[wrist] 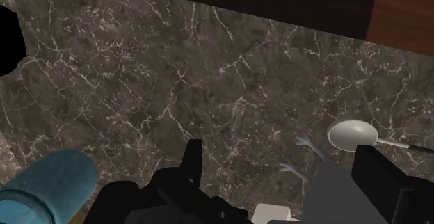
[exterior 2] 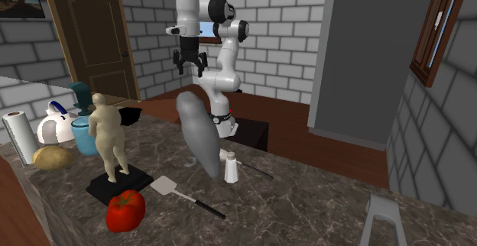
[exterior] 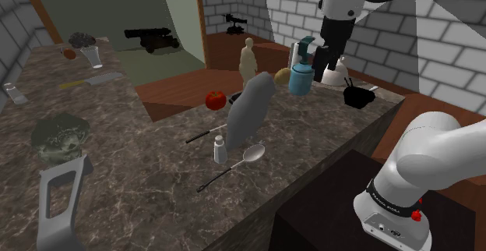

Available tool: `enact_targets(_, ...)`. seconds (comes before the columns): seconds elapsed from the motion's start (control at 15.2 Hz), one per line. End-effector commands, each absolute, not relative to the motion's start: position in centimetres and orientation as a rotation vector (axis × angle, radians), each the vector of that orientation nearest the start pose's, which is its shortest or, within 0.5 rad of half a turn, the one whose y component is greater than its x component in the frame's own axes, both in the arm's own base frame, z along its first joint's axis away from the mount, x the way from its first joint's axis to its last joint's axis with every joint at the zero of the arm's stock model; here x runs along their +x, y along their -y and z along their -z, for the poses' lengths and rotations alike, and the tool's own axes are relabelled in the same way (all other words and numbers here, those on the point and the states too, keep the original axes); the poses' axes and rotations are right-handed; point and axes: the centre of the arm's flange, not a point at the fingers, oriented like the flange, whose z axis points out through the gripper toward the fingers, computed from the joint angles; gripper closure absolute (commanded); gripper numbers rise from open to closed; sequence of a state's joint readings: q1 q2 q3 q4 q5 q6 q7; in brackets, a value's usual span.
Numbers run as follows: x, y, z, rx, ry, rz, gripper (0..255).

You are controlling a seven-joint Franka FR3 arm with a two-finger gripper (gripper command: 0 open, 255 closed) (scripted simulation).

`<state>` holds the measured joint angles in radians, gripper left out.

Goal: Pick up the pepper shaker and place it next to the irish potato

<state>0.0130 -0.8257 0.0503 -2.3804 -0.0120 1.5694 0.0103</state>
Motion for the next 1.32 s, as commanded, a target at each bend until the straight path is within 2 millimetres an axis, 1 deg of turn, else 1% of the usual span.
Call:
enact_targets(0.0,29.5,-2.2,-59.1,-3.189,0.059,0.025,0)
enact_targets(1.25,42.5,-20.9,-47.3,-3.218,-0.049,-0.011,0)
